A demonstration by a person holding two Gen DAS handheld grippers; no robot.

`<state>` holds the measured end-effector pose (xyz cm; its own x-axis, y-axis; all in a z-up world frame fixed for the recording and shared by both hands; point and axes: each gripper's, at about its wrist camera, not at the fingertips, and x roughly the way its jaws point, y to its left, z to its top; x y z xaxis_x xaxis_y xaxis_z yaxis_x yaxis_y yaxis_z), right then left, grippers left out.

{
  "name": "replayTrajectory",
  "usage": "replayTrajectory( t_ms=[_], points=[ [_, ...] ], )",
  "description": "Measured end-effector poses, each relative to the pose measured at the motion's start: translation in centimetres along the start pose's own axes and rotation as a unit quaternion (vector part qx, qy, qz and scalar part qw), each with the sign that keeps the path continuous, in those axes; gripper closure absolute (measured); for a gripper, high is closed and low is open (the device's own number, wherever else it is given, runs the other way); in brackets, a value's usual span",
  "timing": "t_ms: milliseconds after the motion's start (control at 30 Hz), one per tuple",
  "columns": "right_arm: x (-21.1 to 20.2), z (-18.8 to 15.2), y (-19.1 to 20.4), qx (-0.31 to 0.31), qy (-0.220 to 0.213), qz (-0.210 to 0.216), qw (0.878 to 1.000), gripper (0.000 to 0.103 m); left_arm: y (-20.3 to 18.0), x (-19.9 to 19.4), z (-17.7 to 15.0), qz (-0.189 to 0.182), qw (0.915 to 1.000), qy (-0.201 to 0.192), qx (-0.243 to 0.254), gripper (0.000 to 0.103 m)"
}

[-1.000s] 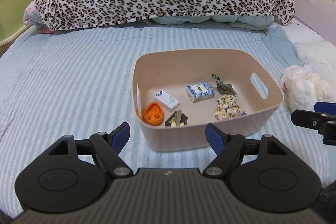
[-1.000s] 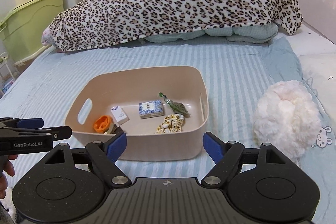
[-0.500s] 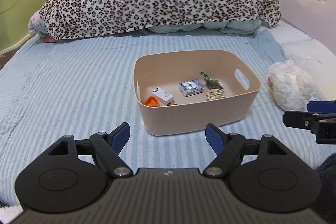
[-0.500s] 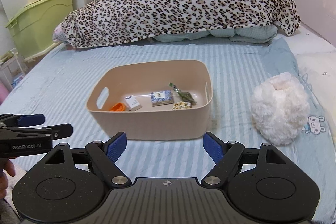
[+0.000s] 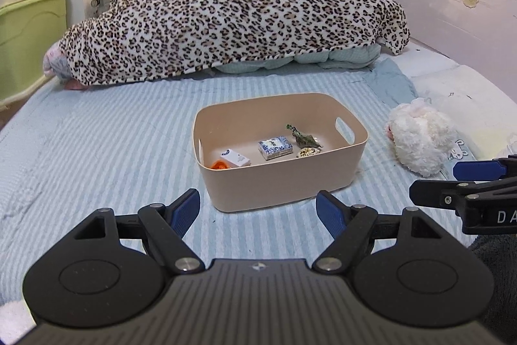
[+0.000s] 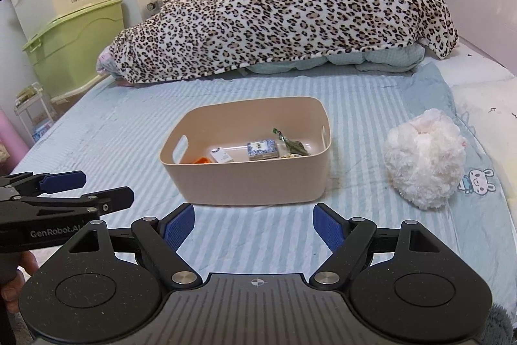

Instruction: Organize objects

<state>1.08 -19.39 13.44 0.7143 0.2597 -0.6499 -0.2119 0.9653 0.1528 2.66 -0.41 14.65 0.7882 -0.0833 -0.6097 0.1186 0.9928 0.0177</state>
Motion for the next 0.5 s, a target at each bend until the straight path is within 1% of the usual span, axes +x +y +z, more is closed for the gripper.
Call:
replayTrajectory(
  t_ms=[133,267,367,500],
  points=[
    [-1.0,-0.1,0.3,-0.006,-0.004,-0.001,1.000,0.021,-0.3,-1.4,0.2,0.008,0.9997,-0.021,0.007,0.023],
    [-2.1,-0.2,0.6,-0.011,-0.009,0.002,1.000,0.021,-0.4,-2.4,0.5,-0.002,0.9995,-0.031,0.005,0.023],
    [-2.6,-0.2,0.7,-0.014,-0.017,0.000,1.000,0.021,-0.6,-2.7,0.4,-0.007,0.9994,-0.034,0.007,0.023],
    [-3.1,-0.1,0.6,-0.011,-0.022,0.003,1.000,0.021,-0.7,-2.6,0.1,-0.018,0.9995,-0.027,0.002,0.023]
  ],
)
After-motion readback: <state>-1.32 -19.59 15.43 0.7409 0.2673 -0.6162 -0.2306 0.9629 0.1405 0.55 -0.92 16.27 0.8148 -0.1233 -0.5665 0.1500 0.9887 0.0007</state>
